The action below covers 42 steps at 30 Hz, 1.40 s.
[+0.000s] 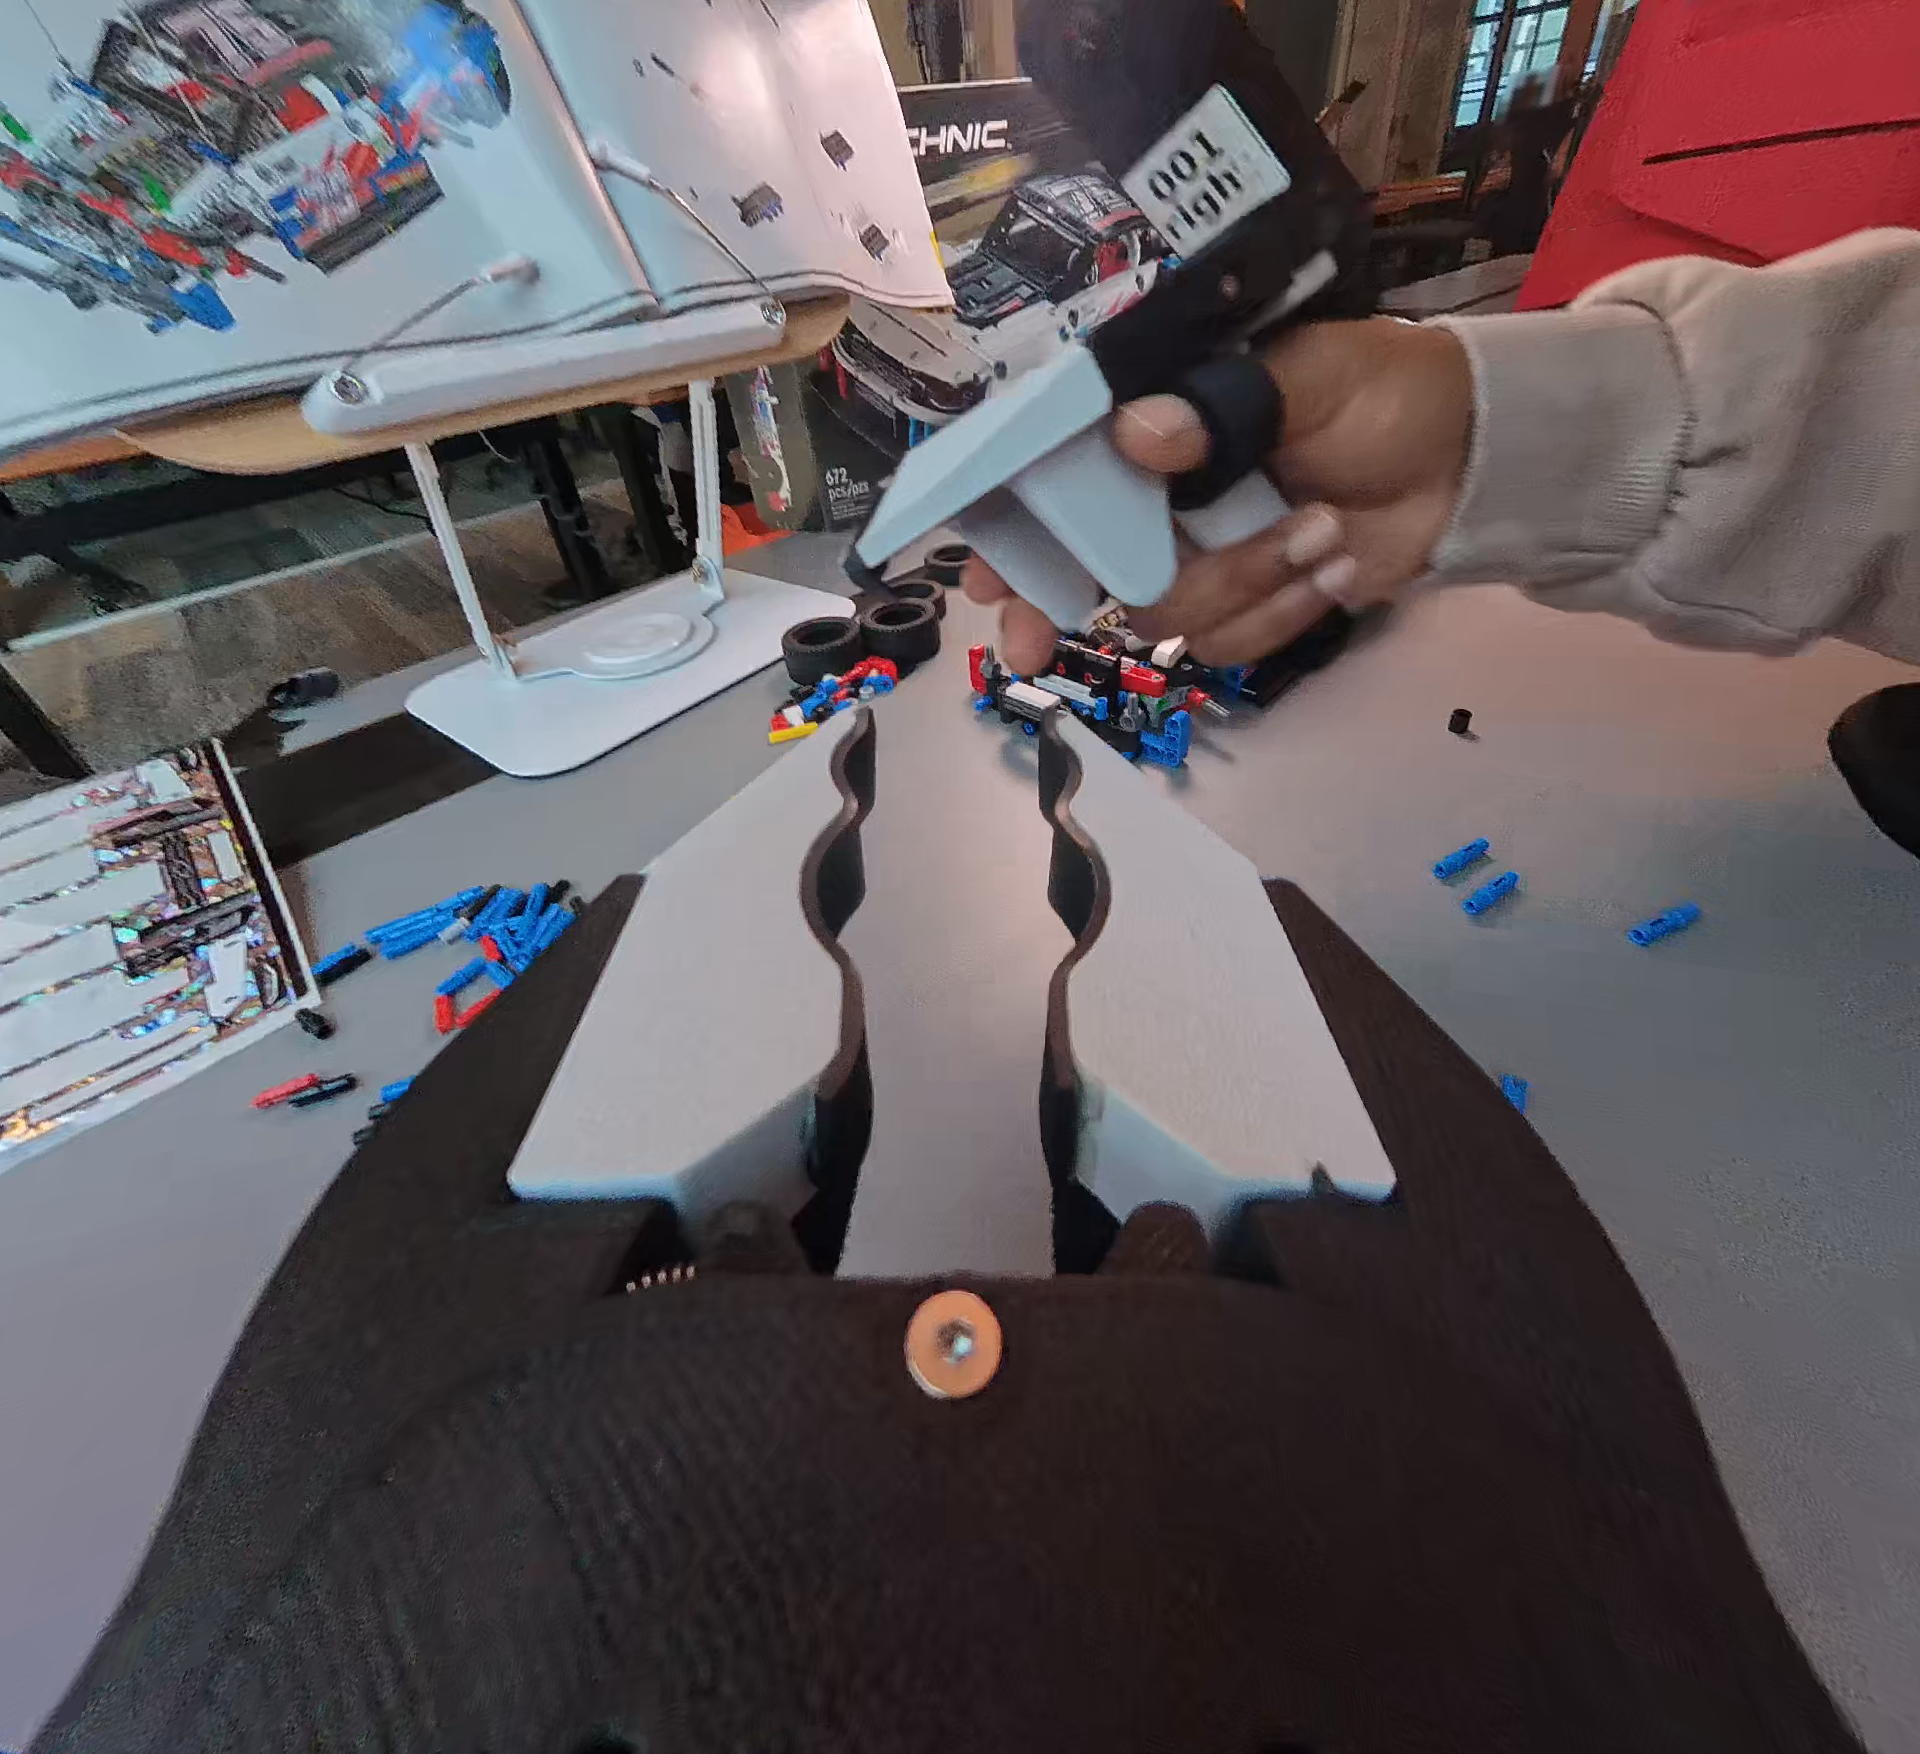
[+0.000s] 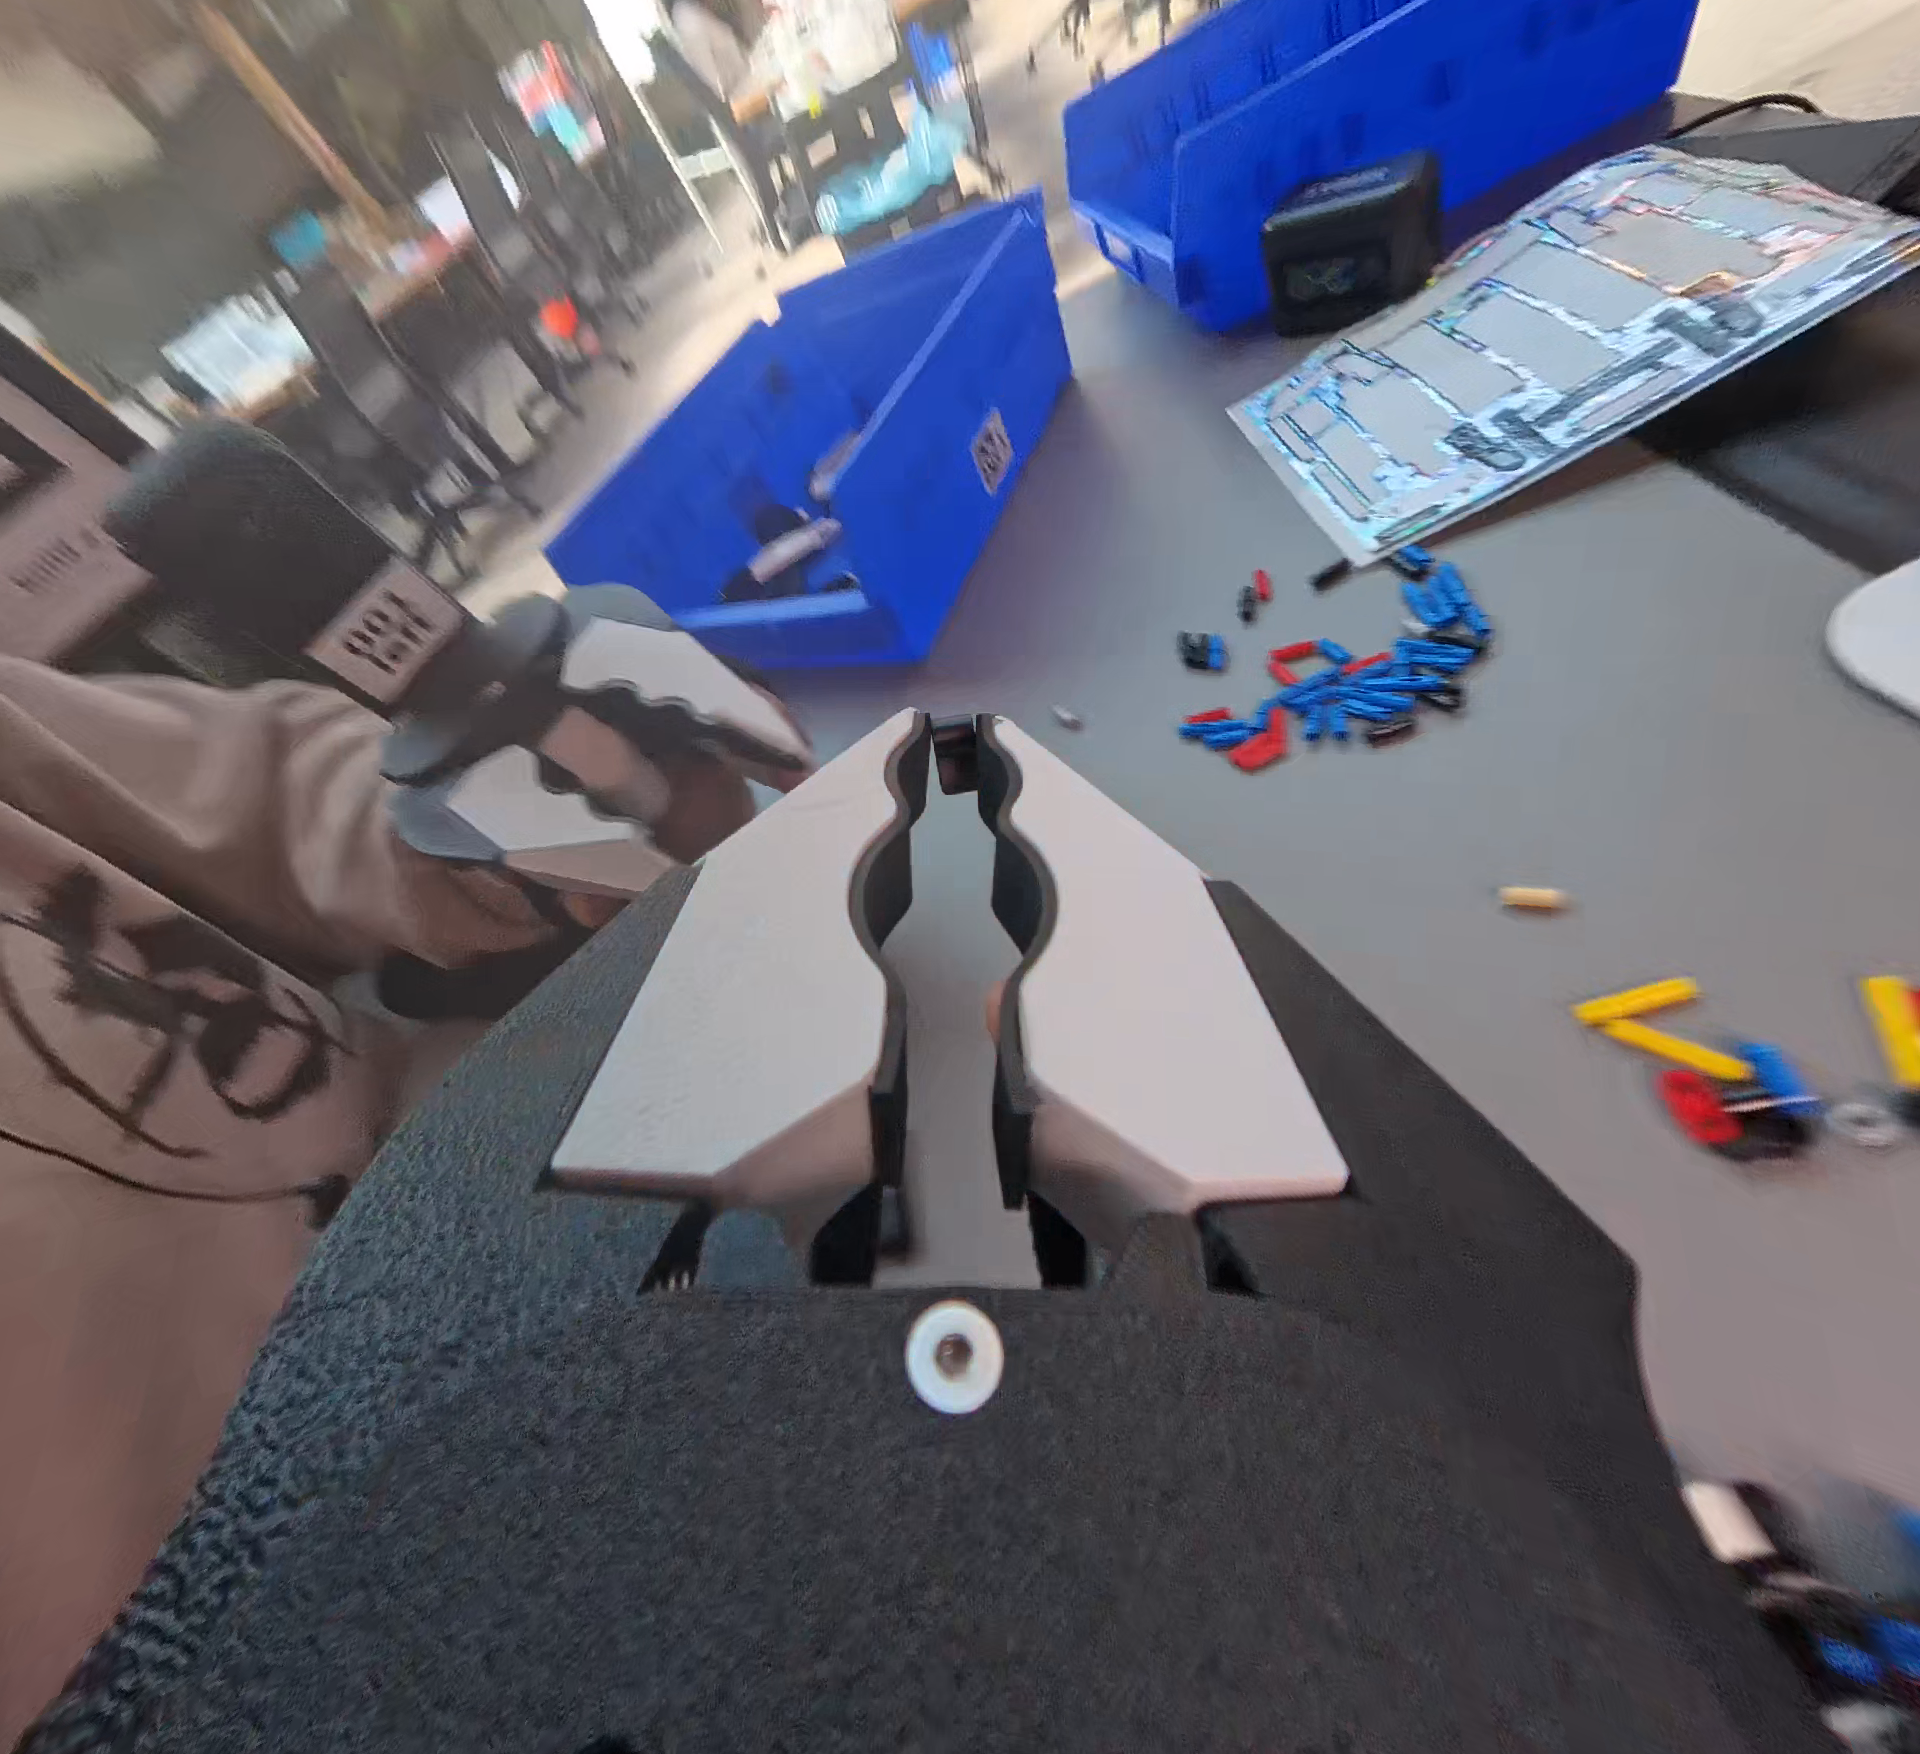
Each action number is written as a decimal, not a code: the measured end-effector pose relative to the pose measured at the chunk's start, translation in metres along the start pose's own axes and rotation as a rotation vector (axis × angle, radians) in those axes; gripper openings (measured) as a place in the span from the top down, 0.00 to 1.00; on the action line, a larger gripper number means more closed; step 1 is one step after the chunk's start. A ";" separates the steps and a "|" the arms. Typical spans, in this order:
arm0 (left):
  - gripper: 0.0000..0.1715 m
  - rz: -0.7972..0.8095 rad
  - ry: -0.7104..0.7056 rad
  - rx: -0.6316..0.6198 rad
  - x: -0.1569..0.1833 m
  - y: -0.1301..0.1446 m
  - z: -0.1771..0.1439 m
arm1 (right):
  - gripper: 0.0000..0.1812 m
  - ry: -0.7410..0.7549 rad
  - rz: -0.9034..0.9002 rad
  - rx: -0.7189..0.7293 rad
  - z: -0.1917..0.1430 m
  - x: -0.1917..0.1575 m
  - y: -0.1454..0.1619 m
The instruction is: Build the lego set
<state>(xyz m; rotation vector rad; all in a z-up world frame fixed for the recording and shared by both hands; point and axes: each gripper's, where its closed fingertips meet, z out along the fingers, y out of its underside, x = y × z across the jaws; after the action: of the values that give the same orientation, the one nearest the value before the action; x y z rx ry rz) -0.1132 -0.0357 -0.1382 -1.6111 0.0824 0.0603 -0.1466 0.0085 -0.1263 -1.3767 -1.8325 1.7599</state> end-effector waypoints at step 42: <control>0.90 0.101 0.062 -0.042 0.021 0.007 0.003 | 0.93 0.563 -0.207 -0.633 -0.052 0.193 0.039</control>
<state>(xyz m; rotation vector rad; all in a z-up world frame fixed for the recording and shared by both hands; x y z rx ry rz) -0.0924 -0.0337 -0.1471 -1.6501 0.2122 0.0907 -0.1919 0.1788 -0.2283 -1.5885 -2.1480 0.5960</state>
